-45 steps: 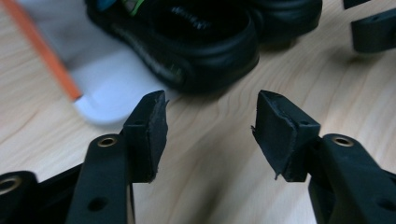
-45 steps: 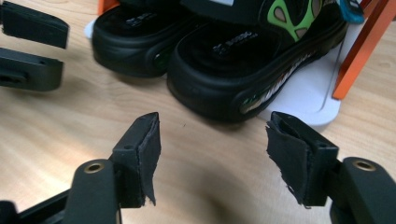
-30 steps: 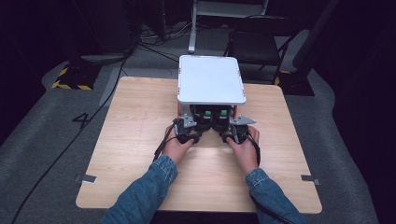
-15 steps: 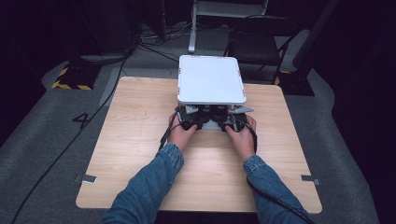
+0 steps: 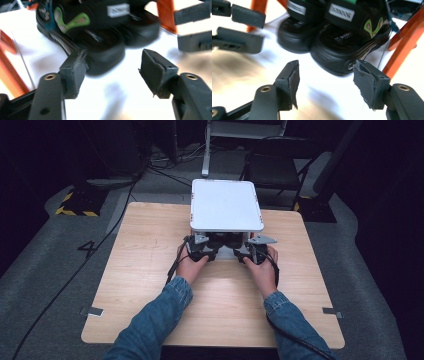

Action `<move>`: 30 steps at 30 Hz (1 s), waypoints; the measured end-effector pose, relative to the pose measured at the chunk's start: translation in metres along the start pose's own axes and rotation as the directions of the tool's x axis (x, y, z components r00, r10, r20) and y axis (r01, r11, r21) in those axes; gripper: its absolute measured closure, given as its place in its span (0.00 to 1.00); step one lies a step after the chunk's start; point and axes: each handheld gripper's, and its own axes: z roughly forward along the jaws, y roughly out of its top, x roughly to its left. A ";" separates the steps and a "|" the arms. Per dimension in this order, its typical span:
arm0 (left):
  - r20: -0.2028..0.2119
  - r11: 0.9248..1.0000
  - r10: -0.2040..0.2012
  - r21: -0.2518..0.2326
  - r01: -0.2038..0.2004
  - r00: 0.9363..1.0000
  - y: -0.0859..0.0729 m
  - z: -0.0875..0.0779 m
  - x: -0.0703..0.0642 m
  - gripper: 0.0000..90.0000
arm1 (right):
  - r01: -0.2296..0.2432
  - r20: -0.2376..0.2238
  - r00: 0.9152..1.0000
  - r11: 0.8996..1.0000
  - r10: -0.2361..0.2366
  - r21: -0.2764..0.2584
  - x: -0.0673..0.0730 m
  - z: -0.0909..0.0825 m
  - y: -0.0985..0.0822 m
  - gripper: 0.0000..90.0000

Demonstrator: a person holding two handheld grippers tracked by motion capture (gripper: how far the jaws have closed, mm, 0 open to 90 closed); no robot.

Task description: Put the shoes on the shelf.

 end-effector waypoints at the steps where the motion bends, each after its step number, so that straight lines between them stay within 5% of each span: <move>1: 0.013 1.000 0.022 -0.002 -0.022 1.000 -0.003 -0.019 -0.008 0.39 | 0.006 -0.010 1.000 1.000 -0.006 -0.013 0.003 -0.013 0.001 0.41; 10: 0.017 0.997 0.067 -0.035 -0.066 0.998 0.001 -0.091 -0.025 0.29 | 0.000 -0.073 0.997 0.998 -0.005 -0.067 0.014 -0.079 0.014 0.33; 12: 0.020 0.998 0.063 -0.027 -0.062 0.998 -0.001 -0.115 -0.023 0.27 | -0.001 -0.092 0.996 0.998 -0.004 -0.058 0.014 -0.093 0.014 0.33; 20: -0.004 0.998 0.050 0.050 -0.050 0.999 -0.013 -0.162 -0.003 0.20 | 0.020 -0.170 0.985 1.000 -0.016 0.017 -0.003 -0.134 0.004 0.17; 26: -0.065 0.992 0.045 0.124 -0.037 0.997 -0.033 -0.186 0.024 0.18 | -0.055 -0.099 0.994 0.998 0.056 0.012 -0.032 -0.162 -0.018 0.17; 27: -0.090 0.980 0.053 0.195 -0.035 0.995 -0.043 -0.191 0.035 0.18 | -0.065 -0.091 0.994 0.998 0.067 0.021 -0.036 -0.164 -0.022 0.17; 30: -0.079 0.973 0.046 0.229 -0.027 0.996 -0.050 -0.194 0.041 0.18 | -0.069 -0.068 0.995 0.997 0.072 0.043 -0.045 -0.167 -0.033 0.18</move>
